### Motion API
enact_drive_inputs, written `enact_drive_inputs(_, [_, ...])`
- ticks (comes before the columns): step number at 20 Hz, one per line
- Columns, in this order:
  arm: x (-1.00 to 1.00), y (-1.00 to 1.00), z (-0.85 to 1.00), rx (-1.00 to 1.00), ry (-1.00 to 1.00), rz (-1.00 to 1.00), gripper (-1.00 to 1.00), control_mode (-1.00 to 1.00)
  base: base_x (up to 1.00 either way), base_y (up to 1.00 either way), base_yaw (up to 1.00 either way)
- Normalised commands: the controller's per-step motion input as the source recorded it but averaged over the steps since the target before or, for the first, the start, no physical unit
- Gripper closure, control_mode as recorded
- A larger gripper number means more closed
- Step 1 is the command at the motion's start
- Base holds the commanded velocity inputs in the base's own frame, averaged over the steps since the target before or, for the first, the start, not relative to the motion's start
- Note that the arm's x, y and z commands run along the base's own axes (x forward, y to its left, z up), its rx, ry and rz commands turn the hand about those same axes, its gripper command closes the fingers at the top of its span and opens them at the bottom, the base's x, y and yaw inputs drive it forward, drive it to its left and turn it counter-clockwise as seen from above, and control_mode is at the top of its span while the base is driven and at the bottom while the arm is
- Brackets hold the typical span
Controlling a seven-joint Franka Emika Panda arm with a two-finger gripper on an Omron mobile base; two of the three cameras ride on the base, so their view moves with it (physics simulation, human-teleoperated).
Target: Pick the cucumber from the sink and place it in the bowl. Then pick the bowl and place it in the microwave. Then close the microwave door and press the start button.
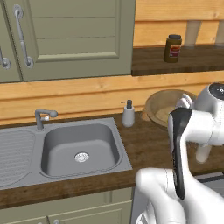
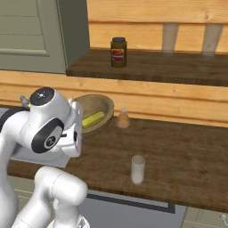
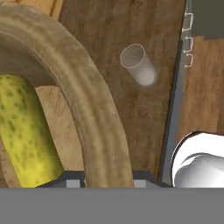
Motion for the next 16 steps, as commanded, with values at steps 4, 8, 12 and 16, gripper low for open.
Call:
enact_drive_inputs(4, [-0.19,0.01,0.40,0.03,0.00,-0.60,1.00,-1.00,0.00,0.00,0.00])
enact_drive_inputs(8, [-0.28,0.02,0.29,0.14,-0.02,-0.16,1.00,-1.00,0.00,0.00,0.00])
enact_drive_inputs(12, [0.00,0.00,0.45,0.08,0.10,-0.05,1.00,-1.00,0.00,0.00,0.00])
enact_drive_inputs(16, [-0.25,0.05,0.37,0.07,0.11,-0.01,1.00,-1.00,0.00,0.00,0.00])
